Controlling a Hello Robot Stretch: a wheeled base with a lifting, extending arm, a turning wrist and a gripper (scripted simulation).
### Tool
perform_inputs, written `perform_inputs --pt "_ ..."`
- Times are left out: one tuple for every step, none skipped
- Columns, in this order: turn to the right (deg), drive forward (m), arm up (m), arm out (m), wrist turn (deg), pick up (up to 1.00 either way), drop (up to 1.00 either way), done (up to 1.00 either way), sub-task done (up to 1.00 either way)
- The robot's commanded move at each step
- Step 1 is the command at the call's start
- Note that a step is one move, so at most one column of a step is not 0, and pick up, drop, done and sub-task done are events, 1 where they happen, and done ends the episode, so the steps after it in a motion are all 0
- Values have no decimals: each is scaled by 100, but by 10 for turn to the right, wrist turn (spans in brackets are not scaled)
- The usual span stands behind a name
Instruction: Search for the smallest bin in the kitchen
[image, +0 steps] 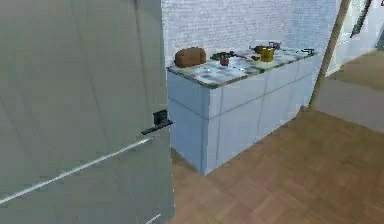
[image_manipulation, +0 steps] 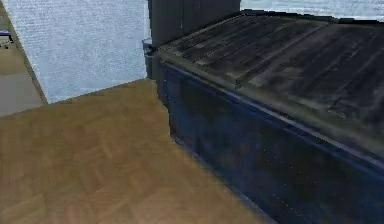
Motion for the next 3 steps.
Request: perform_inputs --pt "450 0 0 0 0 0 0 0 0" --pt "150 0 0 0 0 0 0 0 0" --pt "0 100 0 0 0 0 0 0 0"
